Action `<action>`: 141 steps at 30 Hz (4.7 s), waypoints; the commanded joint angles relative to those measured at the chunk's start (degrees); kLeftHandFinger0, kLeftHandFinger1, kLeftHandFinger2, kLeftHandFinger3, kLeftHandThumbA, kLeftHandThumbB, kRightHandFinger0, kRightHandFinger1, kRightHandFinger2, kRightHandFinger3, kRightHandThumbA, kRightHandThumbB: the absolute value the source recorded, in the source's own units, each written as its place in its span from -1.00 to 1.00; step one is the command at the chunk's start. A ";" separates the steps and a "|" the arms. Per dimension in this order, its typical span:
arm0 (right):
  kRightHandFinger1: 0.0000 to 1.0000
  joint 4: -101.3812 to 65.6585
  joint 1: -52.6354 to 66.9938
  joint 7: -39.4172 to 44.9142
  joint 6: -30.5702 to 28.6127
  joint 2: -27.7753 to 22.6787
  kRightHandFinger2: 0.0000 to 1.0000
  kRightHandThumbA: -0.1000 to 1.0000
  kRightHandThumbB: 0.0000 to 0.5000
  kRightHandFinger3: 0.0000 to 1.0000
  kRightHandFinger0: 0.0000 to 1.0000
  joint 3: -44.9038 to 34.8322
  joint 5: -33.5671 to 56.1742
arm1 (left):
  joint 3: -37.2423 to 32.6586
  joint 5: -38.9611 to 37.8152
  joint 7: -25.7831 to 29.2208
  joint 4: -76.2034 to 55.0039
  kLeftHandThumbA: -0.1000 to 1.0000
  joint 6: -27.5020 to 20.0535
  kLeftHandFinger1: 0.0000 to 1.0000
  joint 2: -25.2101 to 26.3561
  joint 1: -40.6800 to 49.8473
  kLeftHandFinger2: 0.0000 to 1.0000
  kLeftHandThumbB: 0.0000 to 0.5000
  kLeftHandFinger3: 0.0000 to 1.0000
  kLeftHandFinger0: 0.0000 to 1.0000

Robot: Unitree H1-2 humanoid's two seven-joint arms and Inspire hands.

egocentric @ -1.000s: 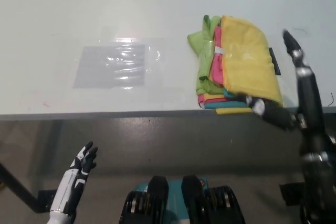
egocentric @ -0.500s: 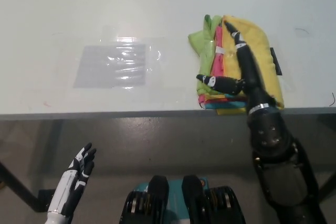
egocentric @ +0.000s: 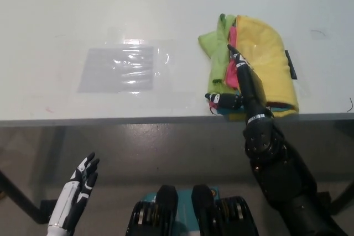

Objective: A stack of folded microfibre clothes with a single fold is kept infront of the robot. the robot uses its right hand to grab one end of the clothes and pulla it away from the other end to unfold

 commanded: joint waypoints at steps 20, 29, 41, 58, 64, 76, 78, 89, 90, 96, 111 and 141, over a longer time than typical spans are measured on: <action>1.00 -5.84 -1.18 -1.36 -2.24 -1.77 1.00 0.98 -0.20 1.00 1.00 -4.42 5.53 | -0.37 1.39 -0.78 -1.97 0.77 -0.02 1.00 2.02 0.65 1.00 0.01 1.00 1.00; 0.34 -1.48 -0.81 -2.24 -3.23 -2.35 0.62 0.77 -0.39 0.67 0.24 -5.63 6.78 | -0.43 1.75 -0.59 -1.84 0.73 -0.29 1.00 2.10 0.13 1.00 -0.03 1.00 1.00; -0.41 6.73 -2.72 -8.40 -5.84 -1.84 0.34 -1.00 -0.38 0.38 -1.00 -6.46 7.18 | -0.15 0.84 -1.24 -1.79 0.81 -0.05 1.00 2.10 -1.35 1.00 0.06 1.00 1.00; -0.59 4.56 -0.49 -14.75 -17.44 -0.59 0.18 -1.00 -0.33 0.20 -1.00 -15.17 15.71 | 0.15 1.06 -1.16 -1.85 0.84 -1.40 1.00 2.77 0.62 1.00 0.03 1.00 1.00; -0.38 3.84 -2.70 -8.40 -22.15 -0.37 0.43 -1.00 -0.61 0.55 -0.98 -31.26 36.10 | 0.26 1.56 -0.73 -1.12 0.85 -2.56 1.00 2.96 0.79 1.00 0.09 1.00 1.00; -0.60 -0.44 -1.04 -4.19 -16.13 -6.73 0.33 -0.77 -0.92 1.00 -0.83 -40.30 41.20 | 0.87 1.30 -0.68 -1.03 0.81 -3.32 1.00 3.51 2.72 1.00 -0.06 1.00 1.00; 0.04 -2.17 0.64 -2.45 -16.39 -7.13 0.91 -0.29 -0.77 1.00 -0.34 -38.16 38.69 | 0.97 1.56 -0.66 -1.34 0.80 -3.23 1.00 3.69 3.24 1.00 -0.06 1.00 1.00; 1.00 -16.84 6.66 1.37 -14.21 -10.52 1.00 0.68 -0.60 1.00 1.00 -26.13 31.35 | 0.57 1.81 -0.79 -2.38 0.56 -2.44 1.00 4.29 3.77 1.00 -0.19 1.00 1.00; 1.00 -17.85 6.83 1.22 -13.68 -10.70 1.00 0.75 -0.52 1.00 1.00 -25.53 30.92 | 0.53 1.92 -0.88 -2.51 0.54 -2.22 1.00 4.43 3.66 1.00 -0.18 1.00 1.00; 1.00 -29.36 9.36 1.24 -9.69 -11.80 1.00 1.00 -0.27 1.00 1.00 -21.16 27.03 | -0.09 2.14 -1.75 -3.22 0.37 -1.08 1.00 5.01 3.21 1.00 -0.17 1.00 1.00; 1.00 -74.39 23.19 4.81 -10.18 -11.80 1.00 1.00 0.24 1.00 1.00 -18.50 24.39 | -0.19 2.43 -1.89 -3.36 0.34 -1.70 1.00 4.94 5.08 1.00 -0.15 1.00 1.00; 1.00 -38.91 43.92 16.15 -13.93 -5.37 1.00 1.00 -0.22 1.00 1.00 -1.13 30.45 | -0.65 0.07 -2.28 -1.55 0.79 -2.12 1.00 2.17 2.63 1.00 0.05 1.00 1.00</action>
